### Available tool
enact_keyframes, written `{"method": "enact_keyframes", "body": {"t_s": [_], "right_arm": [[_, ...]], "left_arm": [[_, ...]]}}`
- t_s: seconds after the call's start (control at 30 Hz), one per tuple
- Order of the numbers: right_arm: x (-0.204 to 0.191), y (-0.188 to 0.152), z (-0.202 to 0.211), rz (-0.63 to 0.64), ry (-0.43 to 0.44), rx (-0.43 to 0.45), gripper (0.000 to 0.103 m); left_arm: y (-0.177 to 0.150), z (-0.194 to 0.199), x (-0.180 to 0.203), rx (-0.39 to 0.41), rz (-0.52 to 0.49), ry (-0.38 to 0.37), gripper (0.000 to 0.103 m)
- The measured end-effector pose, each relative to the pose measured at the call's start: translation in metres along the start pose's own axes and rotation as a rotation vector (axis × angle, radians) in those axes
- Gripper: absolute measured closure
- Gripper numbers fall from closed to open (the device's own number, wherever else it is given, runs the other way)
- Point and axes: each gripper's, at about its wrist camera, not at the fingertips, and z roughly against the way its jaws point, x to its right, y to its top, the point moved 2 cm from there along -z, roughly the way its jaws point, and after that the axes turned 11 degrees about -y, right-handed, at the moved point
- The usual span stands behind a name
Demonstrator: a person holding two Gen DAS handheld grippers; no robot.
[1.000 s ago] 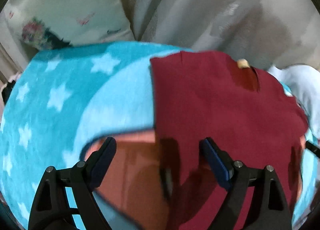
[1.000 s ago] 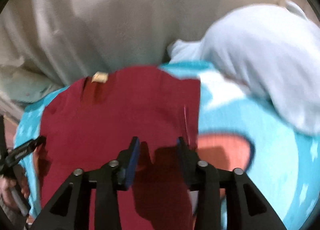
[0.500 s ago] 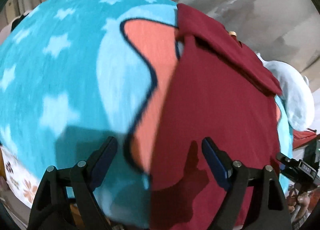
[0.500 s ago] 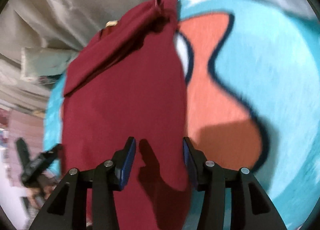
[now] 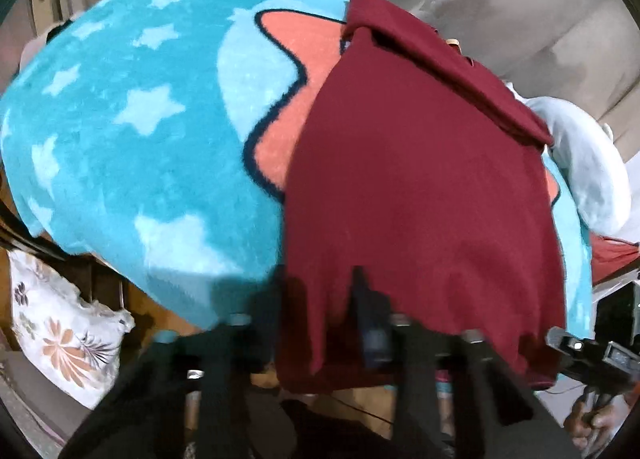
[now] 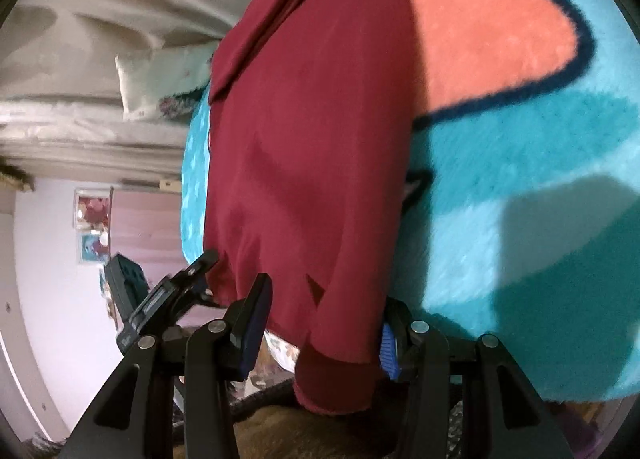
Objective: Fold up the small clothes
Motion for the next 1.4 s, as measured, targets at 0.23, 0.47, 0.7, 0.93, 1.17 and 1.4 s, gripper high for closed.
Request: {"method": "enact_keyframes", "body": {"t_s": [0.23,0.47,0.7,0.93,1.17,1.4], "right_arm": [[-0.004,0.005,0.0,0.027,-0.041,-0.015,0.053],[-0.013,0.01,-0.006,0.049,-0.092,-0.023,0.053],[-0.011,0.009,-0.001,0.089,-0.175,-0.025,0.09],[-0.032,0.001,0.024,0.196,-0.096,-0.016,0.091],[-0.017,-0.003,0.027,0.185,-0.061,-0.047,0.092],[-0.04,0.006,0.023,0.247,-0.038,-0.002,0.092]], "left_arm": [[0.002,0.004,0.003,0.005,0.04,-0.005,0.076],[-0.002,-0.004,0.012,0.017,0.065,-0.009,0.048],[0.004,0.025,-0.005,0.036,0.14,-0.125,0.094],[-0.009,0.071,0.002,0.088,0.142,-0.183,0.096],[-0.02,0.073,-0.016,0.103,0.205,-0.13,0.1],[-0.005,0.069,-0.004,0.123,0.178,-0.12,0.1]]}}
